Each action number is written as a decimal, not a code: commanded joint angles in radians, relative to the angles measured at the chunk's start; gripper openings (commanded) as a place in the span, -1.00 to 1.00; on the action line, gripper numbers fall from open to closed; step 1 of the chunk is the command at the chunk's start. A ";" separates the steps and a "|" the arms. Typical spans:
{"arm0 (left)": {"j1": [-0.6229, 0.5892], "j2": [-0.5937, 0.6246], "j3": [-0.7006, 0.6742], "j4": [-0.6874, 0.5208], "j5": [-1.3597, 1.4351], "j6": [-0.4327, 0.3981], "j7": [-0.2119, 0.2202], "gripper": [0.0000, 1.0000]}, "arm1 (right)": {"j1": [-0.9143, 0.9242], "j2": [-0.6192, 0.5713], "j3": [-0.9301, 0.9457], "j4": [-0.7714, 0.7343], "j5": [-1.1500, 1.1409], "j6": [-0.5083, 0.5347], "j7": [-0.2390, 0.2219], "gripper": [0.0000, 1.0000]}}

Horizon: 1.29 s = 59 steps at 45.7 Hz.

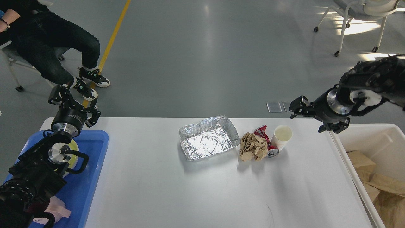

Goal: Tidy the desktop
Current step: 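Lower the right gripper onto the white paper cup and close it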

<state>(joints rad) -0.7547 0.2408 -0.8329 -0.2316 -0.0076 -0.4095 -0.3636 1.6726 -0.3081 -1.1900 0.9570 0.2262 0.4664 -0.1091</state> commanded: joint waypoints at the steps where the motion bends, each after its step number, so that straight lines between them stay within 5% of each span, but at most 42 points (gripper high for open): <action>1: 0.000 0.000 0.000 0.000 0.000 0.000 0.000 0.99 | -0.123 0.009 0.023 -0.076 0.010 -0.104 0.000 1.00; 9: 0.000 0.000 0.000 0.000 0.000 0.000 0.002 0.99 | -0.260 0.007 0.104 -0.101 0.012 -0.281 0.000 1.00; 41: 0.000 0.000 0.000 0.000 0.000 0.000 0.000 0.99 | -0.402 0.077 0.231 -0.234 0.012 -0.350 -0.001 0.87; 47: 0.000 0.000 0.000 0.000 0.000 0.000 0.000 0.99 | -0.412 0.083 0.228 -0.236 0.012 -0.351 -0.003 0.47; 52: 0.000 0.000 0.000 0.000 0.000 0.000 0.002 0.99 | -0.424 0.090 0.225 -0.236 0.013 -0.351 -0.003 -0.11; 59: 0.000 0.000 0.000 0.000 0.000 0.000 0.000 0.99 | -0.441 0.090 0.233 -0.250 0.013 -0.351 -0.003 -0.22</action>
<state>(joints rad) -0.7547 0.2408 -0.8329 -0.2316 -0.0077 -0.4096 -0.3628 1.2456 -0.2190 -0.9631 0.7190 0.2390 0.1149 -0.1120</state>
